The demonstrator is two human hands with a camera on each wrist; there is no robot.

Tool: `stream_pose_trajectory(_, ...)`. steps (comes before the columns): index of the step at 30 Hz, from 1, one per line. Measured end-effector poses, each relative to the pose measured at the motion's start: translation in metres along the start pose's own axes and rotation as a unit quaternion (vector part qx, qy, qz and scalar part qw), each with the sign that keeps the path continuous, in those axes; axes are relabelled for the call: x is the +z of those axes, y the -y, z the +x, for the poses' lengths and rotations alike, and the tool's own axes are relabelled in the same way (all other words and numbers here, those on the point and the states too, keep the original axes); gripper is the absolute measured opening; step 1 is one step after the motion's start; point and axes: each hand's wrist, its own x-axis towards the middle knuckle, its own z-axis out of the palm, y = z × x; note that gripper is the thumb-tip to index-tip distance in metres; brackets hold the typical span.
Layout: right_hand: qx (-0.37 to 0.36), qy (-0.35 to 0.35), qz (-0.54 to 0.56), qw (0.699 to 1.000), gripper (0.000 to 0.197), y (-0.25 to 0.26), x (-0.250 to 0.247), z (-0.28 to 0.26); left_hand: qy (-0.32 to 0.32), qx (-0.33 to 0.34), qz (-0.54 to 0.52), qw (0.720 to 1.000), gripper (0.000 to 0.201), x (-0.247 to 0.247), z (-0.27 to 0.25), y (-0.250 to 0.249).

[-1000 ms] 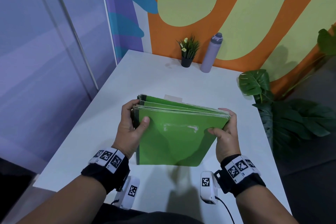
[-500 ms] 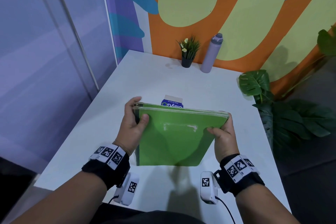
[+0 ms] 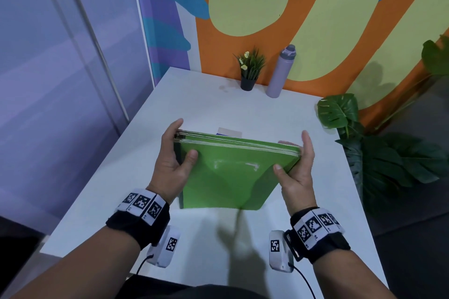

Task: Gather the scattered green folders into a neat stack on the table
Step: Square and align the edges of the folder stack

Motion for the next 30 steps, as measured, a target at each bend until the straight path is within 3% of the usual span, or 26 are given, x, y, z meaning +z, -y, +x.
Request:
stream_pose_trajectory(3,-0.091,0.042,-0.170,0.980,0.067,-0.002,-0.001,0.006,-0.006,0.045,0.076,0.996,0.050,-0.006,0.001,0.009)
stream_pose_trajectory(7,-0.118,0.039,-0.201,0.972,0.053,-0.001,0.001,0.012,-0.008,0.037,0.102,0.994,0.043,-0.005,0.000,0.009)
stream_pose_trajectory(10,-0.058,0.032,-0.155,0.986,0.056,-0.004,0.003,0.008,-0.024,0.007,0.085,0.996,0.053,-0.001,-0.002,0.008)
stream_pose_trajectory(13,0.058,-0.006,-0.008,0.998,0.065,-0.006,0.011,-0.003,0.004,-0.027,0.051,0.998,0.069,0.000,-0.003,0.009)
stream_pose_trajectory(15,0.119,-0.021,0.005,0.993,0.054,-0.012,0.014,-0.010,0.023,-0.062,0.044,0.997,0.086,-0.002,-0.005,0.012)
stream_pose_trajectory(17,0.161,-0.015,-0.040,0.986,0.039,-0.020,0.012,-0.014,0.021,-0.115,0.040,0.992,0.090,-0.001,-0.006,0.015)
stream_pose_trajectory(22,0.166,-0.016,-0.103,0.981,0.033,-0.020,0.010,-0.011,-0.029,-0.195,0.045,0.979,0.051,0.004,-0.004,0.015)
stream_pose_trajectory(25,0.134,-0.026,-0.088,0.987,0.025,-0.011,0.009,-0.003,-0.049,-0.185,0.008,0.981,0.049,0.003,0.009,0.002)
stream_pose_trajectory(30,0.158,-0.003,-0.080,0.984,0.024,-0.015,0.007,-0.001,-0.069,-0.158,-0.036,0.984,0.045,-0.003,0.028,-0.016)
